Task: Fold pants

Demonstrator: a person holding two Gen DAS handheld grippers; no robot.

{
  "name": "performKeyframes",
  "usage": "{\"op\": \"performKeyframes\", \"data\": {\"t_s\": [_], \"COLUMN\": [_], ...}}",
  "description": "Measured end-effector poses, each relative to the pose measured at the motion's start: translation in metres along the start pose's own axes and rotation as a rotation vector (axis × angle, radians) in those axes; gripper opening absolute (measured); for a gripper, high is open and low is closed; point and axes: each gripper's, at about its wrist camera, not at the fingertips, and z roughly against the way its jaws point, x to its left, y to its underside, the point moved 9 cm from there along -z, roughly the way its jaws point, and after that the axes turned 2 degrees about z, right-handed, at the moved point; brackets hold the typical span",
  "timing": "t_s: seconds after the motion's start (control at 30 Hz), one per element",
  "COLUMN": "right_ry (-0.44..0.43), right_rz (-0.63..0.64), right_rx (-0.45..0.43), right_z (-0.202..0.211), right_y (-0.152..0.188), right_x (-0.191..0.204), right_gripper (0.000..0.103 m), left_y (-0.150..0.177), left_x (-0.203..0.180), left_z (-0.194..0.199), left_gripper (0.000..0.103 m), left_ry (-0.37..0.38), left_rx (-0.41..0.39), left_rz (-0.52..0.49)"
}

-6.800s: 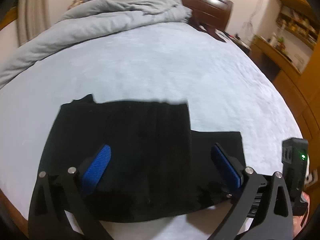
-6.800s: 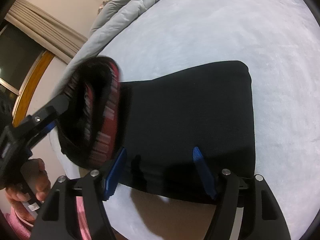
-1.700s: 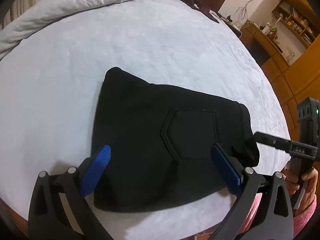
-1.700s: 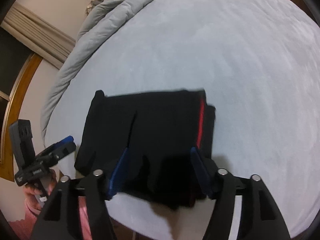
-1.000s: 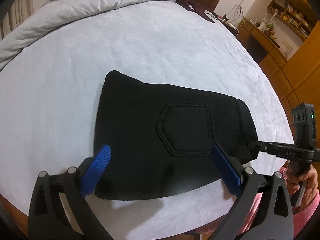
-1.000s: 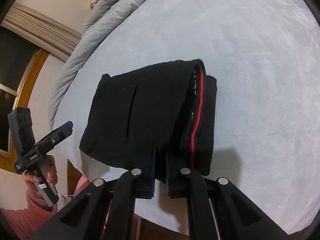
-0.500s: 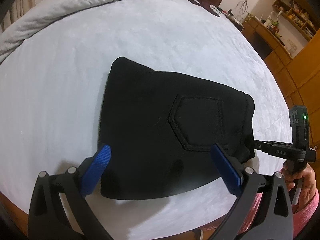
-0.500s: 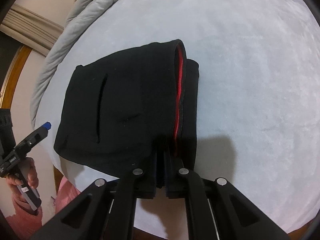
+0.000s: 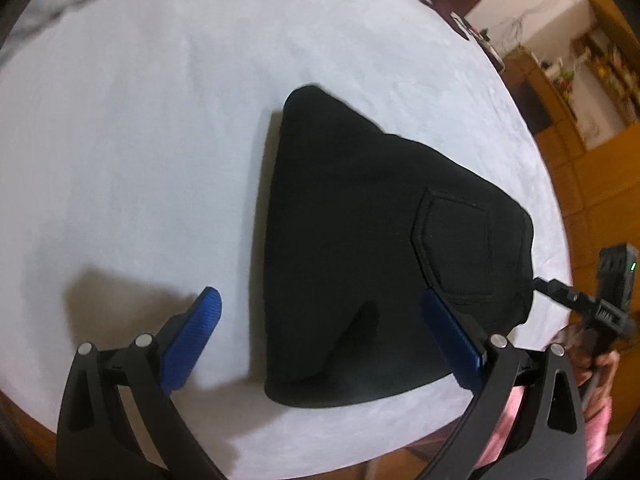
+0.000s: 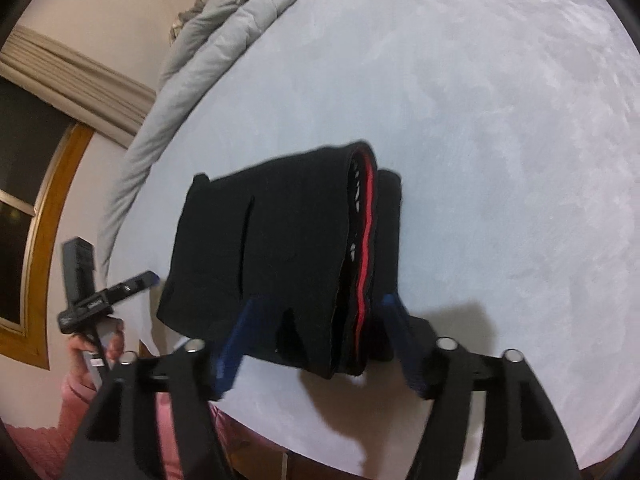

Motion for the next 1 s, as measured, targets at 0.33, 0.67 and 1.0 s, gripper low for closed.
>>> {"op": "performKeyframes", "data": {"t_s": [0.33,0.67,1.0], "right_ry": [-0.078,-0.104,-0.195], "right_rz": [-0.108,-0.121,-0.041], "right_rx": [0.073,0.112,0.125], "right_z": [-0.026,-0.05,-0.059], "right_y": [0.005,0.008,0.007], "right_x": [-0.024,-0.038,-0.024], "right_gripper": [0.08,0.087,0.075], "left_y": [-0.003,-0.009,-0.014], "left_x": [0.011,-0.025,-0.039], "left_z": [-0.035,-0.057,-0.057], "left_gripper": [0.099,0.1,0.091], "left_ry": [0.049,0.092,0.256], "left_rx": [0.1,0.154,0.185], "left_rz": [0.003,-0.111,-0.028]}}
